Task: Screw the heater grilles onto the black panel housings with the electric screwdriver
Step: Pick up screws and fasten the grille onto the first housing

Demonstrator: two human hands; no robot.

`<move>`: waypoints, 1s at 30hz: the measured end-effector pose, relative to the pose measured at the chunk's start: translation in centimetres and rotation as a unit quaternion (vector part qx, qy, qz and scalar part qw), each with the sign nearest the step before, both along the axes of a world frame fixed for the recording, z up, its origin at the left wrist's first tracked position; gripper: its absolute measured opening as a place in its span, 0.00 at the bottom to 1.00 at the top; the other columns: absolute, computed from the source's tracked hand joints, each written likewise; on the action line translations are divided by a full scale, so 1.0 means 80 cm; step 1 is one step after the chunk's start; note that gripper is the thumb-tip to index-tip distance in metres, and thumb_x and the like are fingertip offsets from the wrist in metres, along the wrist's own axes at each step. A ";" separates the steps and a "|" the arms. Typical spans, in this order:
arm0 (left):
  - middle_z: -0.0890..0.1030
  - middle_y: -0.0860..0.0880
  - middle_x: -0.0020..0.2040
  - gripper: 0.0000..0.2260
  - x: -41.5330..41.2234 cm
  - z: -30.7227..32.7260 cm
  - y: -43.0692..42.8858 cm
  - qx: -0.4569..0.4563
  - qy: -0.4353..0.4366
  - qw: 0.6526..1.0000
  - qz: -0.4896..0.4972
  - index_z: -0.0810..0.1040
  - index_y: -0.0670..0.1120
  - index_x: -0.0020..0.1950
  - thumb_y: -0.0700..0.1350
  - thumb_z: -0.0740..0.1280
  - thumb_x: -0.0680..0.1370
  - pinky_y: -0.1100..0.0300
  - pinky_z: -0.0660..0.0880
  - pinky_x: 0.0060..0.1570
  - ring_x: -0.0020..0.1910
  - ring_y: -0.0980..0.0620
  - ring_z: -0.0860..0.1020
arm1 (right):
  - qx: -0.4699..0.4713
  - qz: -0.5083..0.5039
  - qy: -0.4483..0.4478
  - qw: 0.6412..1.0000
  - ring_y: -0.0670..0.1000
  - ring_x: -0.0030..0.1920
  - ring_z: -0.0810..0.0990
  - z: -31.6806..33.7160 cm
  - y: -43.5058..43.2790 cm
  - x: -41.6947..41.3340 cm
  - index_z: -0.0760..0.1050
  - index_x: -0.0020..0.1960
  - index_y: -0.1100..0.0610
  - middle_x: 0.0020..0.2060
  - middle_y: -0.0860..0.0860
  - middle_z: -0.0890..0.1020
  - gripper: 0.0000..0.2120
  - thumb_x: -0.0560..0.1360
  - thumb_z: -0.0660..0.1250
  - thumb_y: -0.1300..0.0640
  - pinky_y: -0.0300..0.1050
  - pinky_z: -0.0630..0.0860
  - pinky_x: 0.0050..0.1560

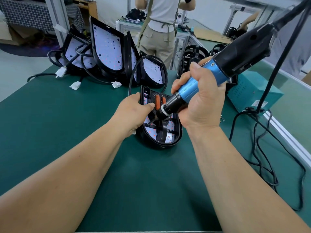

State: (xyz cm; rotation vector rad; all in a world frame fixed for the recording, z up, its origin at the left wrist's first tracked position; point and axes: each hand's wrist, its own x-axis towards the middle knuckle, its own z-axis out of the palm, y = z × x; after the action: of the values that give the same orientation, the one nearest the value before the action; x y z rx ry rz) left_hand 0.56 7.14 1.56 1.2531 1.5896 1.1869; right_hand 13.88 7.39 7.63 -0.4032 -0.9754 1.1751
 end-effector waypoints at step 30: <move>0.74 0.43 0.71 0.27 -0.009 -0.011 0.014 -0.032 -0.018 0.999 -0.011 0.67 0.46 0.76 0.48 0.68 0.79 0.45 0.72 0.68 0.67 0.41 0.75 | -0.065 -0.032 0.068 0.995 0.51 0.26 0.73 -0.008 -0.002 0.011 0.68 0.53 0.58 0.25 0.52 0.73 0.10 0.75 0.66 0.63 0.44 0.72 0.32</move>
State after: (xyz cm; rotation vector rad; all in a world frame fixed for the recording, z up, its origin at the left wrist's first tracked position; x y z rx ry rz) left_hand -0.17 8.29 0.70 1.1997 1.5714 1.1286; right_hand 14.80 7.22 6.97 -0.4499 -0.7653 1.1951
